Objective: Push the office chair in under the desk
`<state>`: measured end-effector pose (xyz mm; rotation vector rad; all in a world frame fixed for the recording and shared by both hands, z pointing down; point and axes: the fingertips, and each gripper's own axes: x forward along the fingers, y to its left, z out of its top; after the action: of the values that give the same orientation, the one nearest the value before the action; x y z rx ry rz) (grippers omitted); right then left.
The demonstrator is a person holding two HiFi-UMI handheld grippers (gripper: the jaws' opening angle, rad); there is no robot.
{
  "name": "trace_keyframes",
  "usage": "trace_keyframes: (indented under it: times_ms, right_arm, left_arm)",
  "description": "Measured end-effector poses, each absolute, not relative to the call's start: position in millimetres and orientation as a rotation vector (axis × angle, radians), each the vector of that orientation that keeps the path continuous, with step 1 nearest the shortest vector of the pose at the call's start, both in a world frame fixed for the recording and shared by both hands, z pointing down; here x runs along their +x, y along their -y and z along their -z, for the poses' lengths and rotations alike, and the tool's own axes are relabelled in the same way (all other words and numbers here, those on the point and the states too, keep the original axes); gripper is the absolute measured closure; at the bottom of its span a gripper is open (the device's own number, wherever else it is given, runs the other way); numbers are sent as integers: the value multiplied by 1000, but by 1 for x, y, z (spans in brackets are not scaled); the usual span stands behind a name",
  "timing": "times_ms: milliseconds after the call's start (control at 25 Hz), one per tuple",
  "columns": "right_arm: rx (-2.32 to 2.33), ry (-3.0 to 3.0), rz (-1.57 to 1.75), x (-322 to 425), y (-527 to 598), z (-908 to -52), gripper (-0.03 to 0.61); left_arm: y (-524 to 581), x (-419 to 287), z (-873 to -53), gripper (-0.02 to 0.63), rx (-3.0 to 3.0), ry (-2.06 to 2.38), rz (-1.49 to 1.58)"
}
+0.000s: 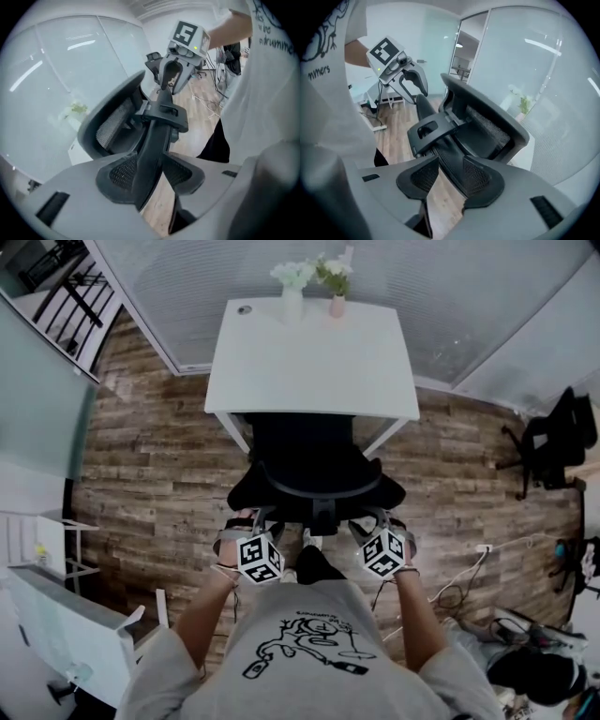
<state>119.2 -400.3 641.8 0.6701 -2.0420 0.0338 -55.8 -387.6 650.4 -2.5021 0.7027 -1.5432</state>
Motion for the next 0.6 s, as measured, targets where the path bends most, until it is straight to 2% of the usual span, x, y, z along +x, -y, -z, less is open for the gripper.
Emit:
trace_keyframes:
  times_ms: [200, 600]
  right_arm:
    - [838, 2217, -130, 95, 405, -586, 428]
    - [1072, 2598, -278, 47, 414, -443, 457]
  left_arm:
    - [396, -44, -589, 460, -2757, -927, 1244]
    - [403, -27, -435, 547, -3077, -1192, 386]
